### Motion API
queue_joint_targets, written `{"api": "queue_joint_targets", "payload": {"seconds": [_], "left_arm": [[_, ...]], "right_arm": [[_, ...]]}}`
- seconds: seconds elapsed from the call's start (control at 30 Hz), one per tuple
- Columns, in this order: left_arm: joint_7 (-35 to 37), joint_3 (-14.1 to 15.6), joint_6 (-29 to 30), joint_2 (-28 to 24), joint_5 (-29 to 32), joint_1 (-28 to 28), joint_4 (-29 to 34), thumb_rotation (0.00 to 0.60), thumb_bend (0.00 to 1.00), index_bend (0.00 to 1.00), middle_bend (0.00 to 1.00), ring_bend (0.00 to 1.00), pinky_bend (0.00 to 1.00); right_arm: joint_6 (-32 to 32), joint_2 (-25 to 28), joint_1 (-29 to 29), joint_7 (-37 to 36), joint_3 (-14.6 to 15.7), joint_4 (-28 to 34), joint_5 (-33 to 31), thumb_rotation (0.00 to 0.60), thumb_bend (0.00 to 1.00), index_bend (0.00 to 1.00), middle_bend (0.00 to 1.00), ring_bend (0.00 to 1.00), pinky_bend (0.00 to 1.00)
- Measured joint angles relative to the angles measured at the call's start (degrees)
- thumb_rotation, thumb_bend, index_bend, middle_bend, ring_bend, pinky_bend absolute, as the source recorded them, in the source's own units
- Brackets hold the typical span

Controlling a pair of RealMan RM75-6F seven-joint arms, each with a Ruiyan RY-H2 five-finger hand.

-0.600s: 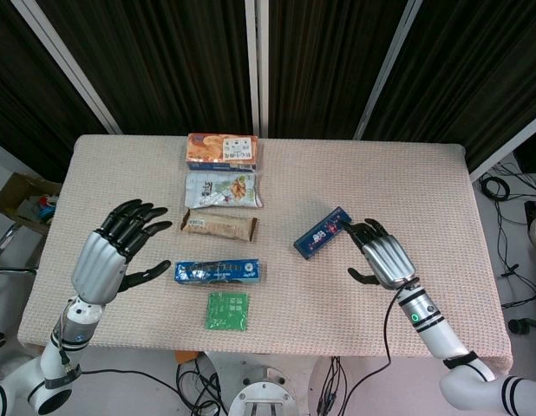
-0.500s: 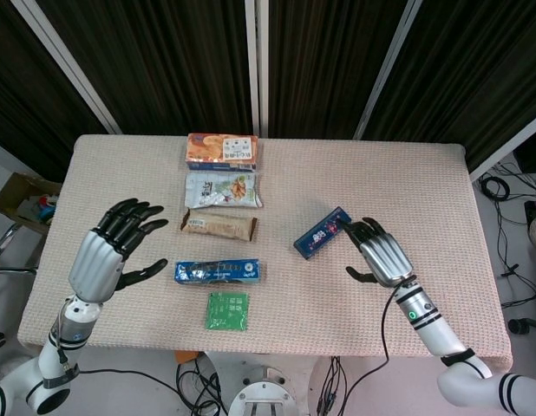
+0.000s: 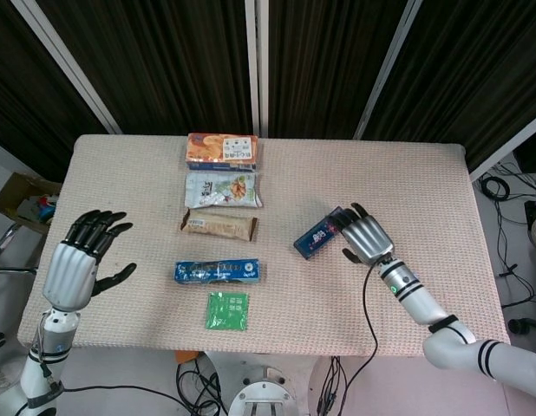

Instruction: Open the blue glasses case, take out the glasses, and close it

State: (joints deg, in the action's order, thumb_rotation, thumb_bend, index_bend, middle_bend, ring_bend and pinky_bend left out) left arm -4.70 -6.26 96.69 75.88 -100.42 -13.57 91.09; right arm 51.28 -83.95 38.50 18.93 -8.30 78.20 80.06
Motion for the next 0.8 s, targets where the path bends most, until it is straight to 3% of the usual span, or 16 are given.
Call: {"api": "queue_joint_targets", "payload": {"seconds": [0.33,0.57,0.8], "left_arm": [[1.6,2.6,0.8,0.6,6.2,5.4,-4.3,0.600,0.02,0.28,0.23,0.20,0.21],[2.6,2.4,1.3,1.3,6.2,5.9,-5.5,0.600,0.02,0.28,0.23,0.20,0.21],[2.6,2.2,1.0,1.3,5.6,5.6,-5.6,0.600,0.02,0.28,0.23,0.20,0.21]], "right_arm": [[-5.3,-4.7,5.0,2.4,0.0,-6.1,-2.8,0.600,0.31,0.18,0.22,0.16,0.17],[-6.7,-5.8,6.3,2.4,0.1,-7.9,-4.2,0.600,0.34,0.21,0.22,0.16,0.17],[-8.0,-6.6,7.8,2.6,0.1,-8.9,-5.6,0.600,0.47,0.27,0.23,0.16,0.17]]}}
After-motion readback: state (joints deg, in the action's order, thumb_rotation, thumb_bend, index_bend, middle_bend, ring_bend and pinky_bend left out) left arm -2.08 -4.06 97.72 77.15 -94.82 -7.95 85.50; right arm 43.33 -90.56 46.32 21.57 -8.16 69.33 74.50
